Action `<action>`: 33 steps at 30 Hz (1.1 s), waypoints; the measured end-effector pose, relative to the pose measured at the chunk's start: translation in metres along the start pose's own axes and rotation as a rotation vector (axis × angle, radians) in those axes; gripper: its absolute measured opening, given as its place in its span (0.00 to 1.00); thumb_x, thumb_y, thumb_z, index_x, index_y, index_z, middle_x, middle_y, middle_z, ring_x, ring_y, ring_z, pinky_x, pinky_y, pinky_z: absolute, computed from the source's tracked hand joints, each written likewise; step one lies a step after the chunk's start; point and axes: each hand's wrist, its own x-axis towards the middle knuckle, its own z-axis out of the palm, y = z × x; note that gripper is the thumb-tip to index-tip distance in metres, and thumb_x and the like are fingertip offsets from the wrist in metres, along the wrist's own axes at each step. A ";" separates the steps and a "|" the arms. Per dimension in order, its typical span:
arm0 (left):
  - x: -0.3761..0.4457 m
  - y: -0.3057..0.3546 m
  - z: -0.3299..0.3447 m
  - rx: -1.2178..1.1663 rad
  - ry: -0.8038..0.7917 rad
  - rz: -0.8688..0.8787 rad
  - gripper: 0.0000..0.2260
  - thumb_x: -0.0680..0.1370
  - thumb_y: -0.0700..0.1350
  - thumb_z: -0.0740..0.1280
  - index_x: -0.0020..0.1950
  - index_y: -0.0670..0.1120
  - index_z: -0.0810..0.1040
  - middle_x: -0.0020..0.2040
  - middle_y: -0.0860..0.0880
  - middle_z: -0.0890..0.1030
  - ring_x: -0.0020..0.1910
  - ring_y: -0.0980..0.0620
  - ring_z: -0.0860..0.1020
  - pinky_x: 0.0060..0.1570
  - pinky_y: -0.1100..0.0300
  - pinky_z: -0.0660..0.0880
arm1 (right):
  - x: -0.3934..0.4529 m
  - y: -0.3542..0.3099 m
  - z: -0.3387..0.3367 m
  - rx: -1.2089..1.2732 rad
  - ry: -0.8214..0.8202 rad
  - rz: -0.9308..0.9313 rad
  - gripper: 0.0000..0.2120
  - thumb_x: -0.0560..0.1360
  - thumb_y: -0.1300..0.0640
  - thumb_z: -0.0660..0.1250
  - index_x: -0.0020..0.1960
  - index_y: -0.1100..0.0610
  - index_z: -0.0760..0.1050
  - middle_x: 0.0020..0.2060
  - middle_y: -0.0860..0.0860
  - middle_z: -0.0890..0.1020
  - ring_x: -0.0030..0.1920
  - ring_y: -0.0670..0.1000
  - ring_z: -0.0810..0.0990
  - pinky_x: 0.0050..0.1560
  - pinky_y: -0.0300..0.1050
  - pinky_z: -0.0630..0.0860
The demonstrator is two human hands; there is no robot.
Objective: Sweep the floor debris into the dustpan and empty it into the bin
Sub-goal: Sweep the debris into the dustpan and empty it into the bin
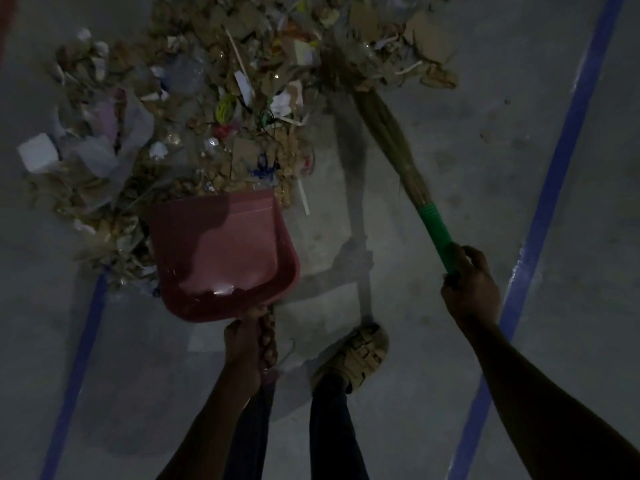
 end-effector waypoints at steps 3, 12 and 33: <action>0.006 0.005 -0.004 -0.022 -0.021 0.005 0.18 0.75 0.48 0.68 0.25 0.49 0.72 0.23 0.47 0.65 0.18 0.52 0.61 0.29 0.59 0.57 | 0.029 -0.026 0.001 -0.001 -0.072 0.047 0.29 0.73 0.66 0.68 0.73 0.54 0.69 0.69 0.53 0.69 0.49 0.63 0.80 0.43 0.55 0.80; 0.011 0.028 -0.024 -0.029 -0.059 -0.026 0.19 0.79 0.52 0.68 0.30 0.46 0.71 0.24 0.47 0.66 0.16 0.52 0.62 0.24 0.67 0.58 | 0.076 -0.153 0.056 -0.124 -0.478 -0.100 0.26 0.76 0.61 0.66 0.73 0.57 0.66 0.66 0.56 0.70 0.57 0.61 0.78 0.54 0.49 0.77; -0.004 0.171 -0.050 0.065 -0.088 -0.042 0.15 0.80 0.46 0.62 0.33 0.47 0.69 0.24 0.49 0.64 0.17 0.52 0.60 0.24 0.69 0.61 | 0.025 -0.185 -0.050 0.117 -0.026 -0.141 0.29 0.69 0.61 0.73 0.70 0.55 0.74 0.62 0.54 0.78 0.52 0.58 0.81 0.51 0.46 0.77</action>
